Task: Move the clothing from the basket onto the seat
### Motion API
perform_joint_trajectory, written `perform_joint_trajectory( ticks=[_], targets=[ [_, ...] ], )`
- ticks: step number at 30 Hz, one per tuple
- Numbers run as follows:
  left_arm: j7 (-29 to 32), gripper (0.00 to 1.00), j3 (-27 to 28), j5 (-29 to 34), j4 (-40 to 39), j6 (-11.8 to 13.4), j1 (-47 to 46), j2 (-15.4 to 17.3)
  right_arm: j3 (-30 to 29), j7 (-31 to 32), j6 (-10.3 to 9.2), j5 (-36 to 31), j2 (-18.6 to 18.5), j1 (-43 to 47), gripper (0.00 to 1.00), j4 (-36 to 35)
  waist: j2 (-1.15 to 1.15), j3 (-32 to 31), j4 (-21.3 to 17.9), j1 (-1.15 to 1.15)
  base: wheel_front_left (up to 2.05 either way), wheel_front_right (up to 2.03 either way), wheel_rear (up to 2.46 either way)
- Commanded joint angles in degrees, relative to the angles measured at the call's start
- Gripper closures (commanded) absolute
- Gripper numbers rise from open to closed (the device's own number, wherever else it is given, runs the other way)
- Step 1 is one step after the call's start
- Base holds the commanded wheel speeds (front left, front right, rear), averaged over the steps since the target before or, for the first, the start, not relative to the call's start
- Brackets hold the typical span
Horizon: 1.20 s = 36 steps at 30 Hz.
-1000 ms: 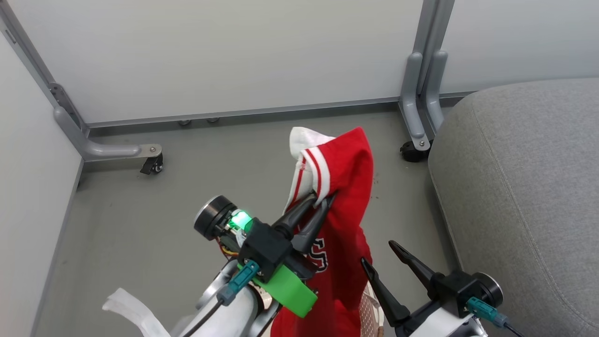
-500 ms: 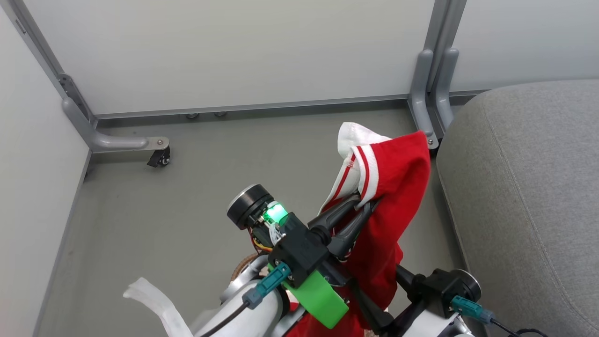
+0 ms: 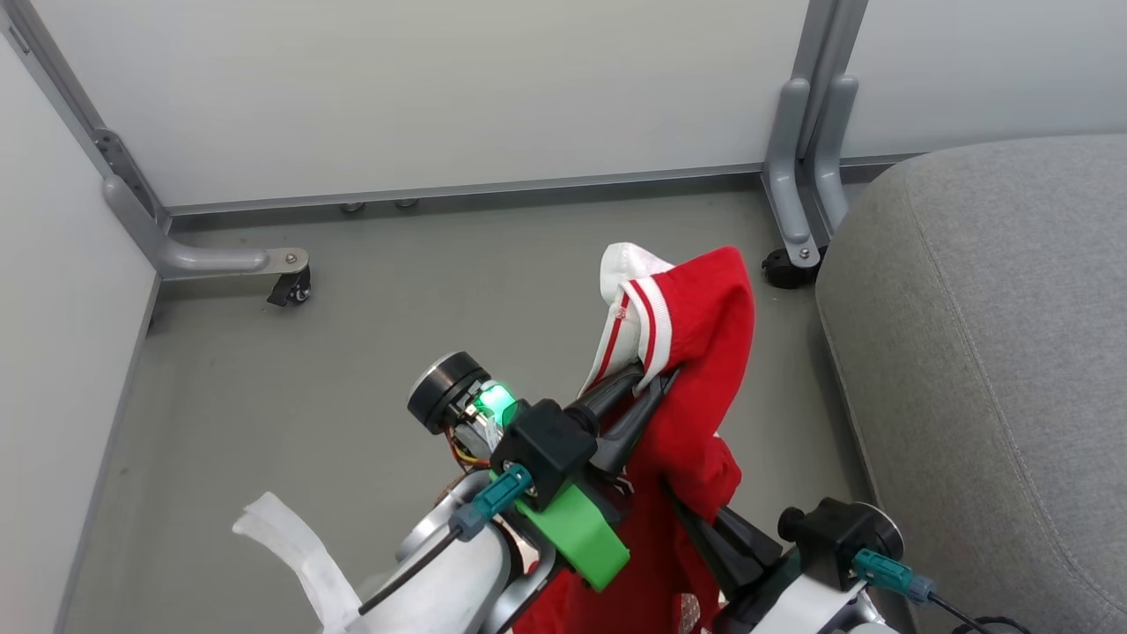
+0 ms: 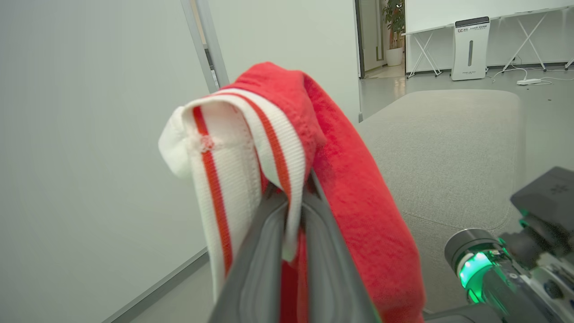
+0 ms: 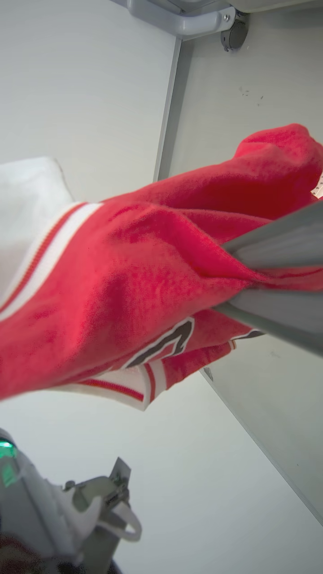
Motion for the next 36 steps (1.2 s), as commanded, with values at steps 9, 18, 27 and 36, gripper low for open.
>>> perform_joint_trajectory(
  ticks=[9,18,27,36],
  targets=[
    [-0.8,1.0,-0.7,-1.3,2.8,0.0,-1.0,-0.1,-0.8,-0.3,-0.08,0.2,0.1,0.8,1.0,-0.4,0.0,0.1,-0.4,0.0,0.0,0.0,0.0],
    [-1.2,0.93,-0.9,-1.5,3.8,0.7,-1.3,-0.1,-1.0,-0.3,-0.08,0.1,-0.1,0.9,1.0,-0.5,0.0,0.1,-0.3,0.0,0.0,0.0,0.0],
    [-1.1,0.0,-1.1,-1.7,4.5,1.4,-1.1,0.3,-1.1,-0.3,-0.08,0.5,-0.3,1.1,1.0,-0.5,0.0,0.0,-0.1,0.0,0.0,0.0,0.0],
    [0.2,0.0,-1.7,-2.5,5.0,1.5,-0.7,1.0,-1.5,-0.3,-0.08,0.6,-0.3,1.3,1.0,-1.0,0.0,0.0,-0.2,0.0,0.0,0.0,0.0]
  ],
)
